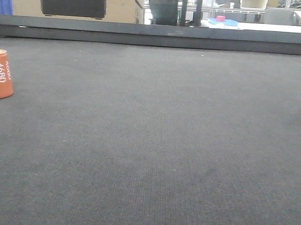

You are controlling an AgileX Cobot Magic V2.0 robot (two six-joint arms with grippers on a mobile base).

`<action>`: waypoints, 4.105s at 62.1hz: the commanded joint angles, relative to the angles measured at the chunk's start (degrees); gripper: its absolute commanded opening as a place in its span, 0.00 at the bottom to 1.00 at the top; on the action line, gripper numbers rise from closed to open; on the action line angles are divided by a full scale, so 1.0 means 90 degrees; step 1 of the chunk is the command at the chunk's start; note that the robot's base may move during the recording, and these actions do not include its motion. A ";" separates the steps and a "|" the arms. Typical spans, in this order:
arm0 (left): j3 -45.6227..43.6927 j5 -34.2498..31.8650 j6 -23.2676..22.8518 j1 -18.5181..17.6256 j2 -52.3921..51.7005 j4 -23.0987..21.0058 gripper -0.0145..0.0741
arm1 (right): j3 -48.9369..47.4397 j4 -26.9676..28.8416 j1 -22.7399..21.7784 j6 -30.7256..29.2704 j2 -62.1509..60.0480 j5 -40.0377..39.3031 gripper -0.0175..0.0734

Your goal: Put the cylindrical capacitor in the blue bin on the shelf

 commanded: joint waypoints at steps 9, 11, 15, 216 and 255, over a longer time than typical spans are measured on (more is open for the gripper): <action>-0.1281 0.0701 -0.0032 -0.0028 0.1991 -0.0005 0.04 | -0.1174 0.0007 -0.0034 0.0007 0.1850 0.1054 0.01; -0.1447 0.0831 -0.0032 -0.0028 0.2349 -0.0005 0.04 | -0.1326 0.0007 -0.0034 0.0007 0.2127 0.1230 0.01; -0.1865 0.1068 -0.0032 -0.0028 0.3026 -0.0005 0.04 | -0.1663 0.0007 -0.0034 0.0007 0.2770 0.1562 0.01; -0.6555 0.3274 -0.0087 -0.0028 0.8535 0.0140 0.18 | -0.7443 -0.0077 -0.0481 0.0007 1.1802 0.4652 0.01; -0.7528 0.3694 -0.0248 -0.0028 1.0207 0.0286 0.68 | -0.7443 0.0087 -0.0481 0.0007 1.1803 0.4812 0.01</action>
